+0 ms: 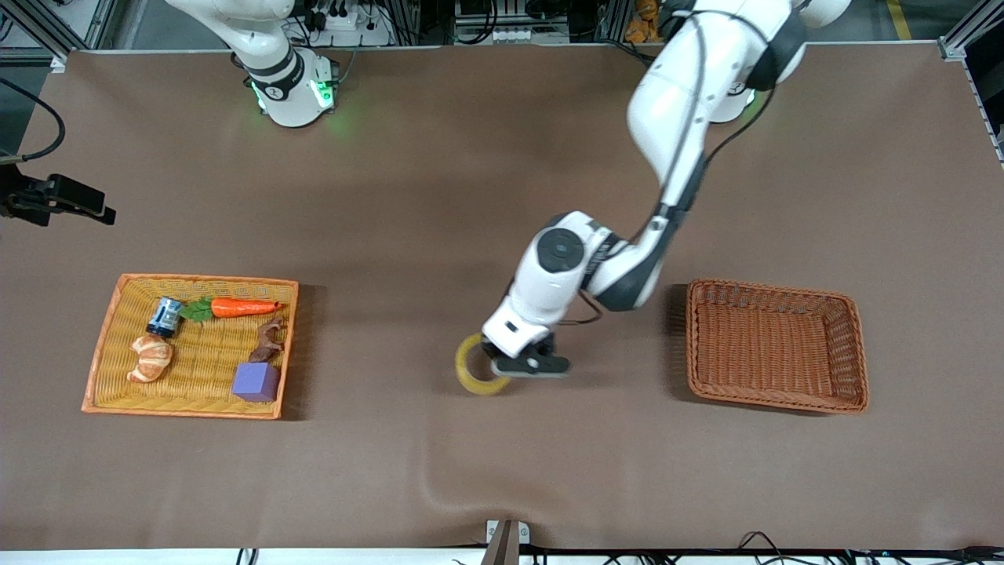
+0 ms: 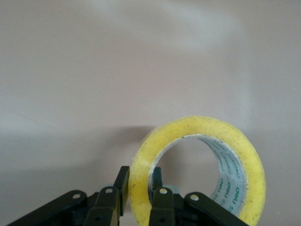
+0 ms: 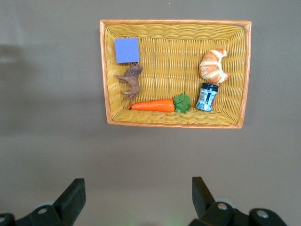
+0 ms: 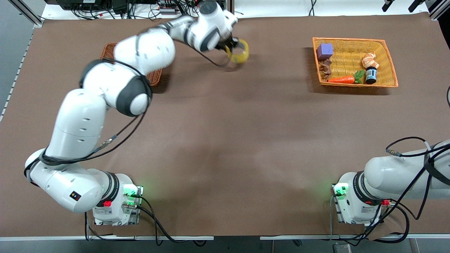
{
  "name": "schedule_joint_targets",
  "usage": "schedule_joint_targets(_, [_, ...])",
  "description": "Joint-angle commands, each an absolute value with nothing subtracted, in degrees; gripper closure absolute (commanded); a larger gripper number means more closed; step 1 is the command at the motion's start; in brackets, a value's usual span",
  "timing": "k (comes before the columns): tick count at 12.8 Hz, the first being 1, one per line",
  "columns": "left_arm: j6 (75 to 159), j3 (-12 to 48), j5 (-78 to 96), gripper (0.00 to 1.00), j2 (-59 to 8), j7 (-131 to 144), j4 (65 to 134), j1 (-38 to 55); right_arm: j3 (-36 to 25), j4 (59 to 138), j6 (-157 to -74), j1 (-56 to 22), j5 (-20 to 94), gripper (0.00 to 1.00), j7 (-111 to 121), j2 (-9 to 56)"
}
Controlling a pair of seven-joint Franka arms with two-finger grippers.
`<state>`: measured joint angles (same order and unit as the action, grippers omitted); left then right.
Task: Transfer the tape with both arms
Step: 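Carry the tape roll with the left gripper into the brown basket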
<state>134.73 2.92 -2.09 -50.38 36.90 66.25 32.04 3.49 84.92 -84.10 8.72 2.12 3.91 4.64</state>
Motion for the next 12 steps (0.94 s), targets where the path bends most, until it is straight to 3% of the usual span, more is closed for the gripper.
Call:
schedule_joint_targets(1, [122.65,3.78,-2.46,1.0,-38.35,32.1,68.99,25.34,4.13,86.66,-84.82,10.28,2.64,0.0,3.6,2.72])
schedule_joint_targets(7, [101.53,4.75,0.35,1.0,-29.71,5.84,70.48,5.83,4.48,86.66,-84.46,12.22,2.64,0.0,3.6,2.55])
schedule_joint_targets(12, [102.47,4.66,-4.98,1.0,-29.09,-1.49,76.81,-2.19,1.24,86.75,-84.38,6.95,2.55,0.0,3.43,2.46])
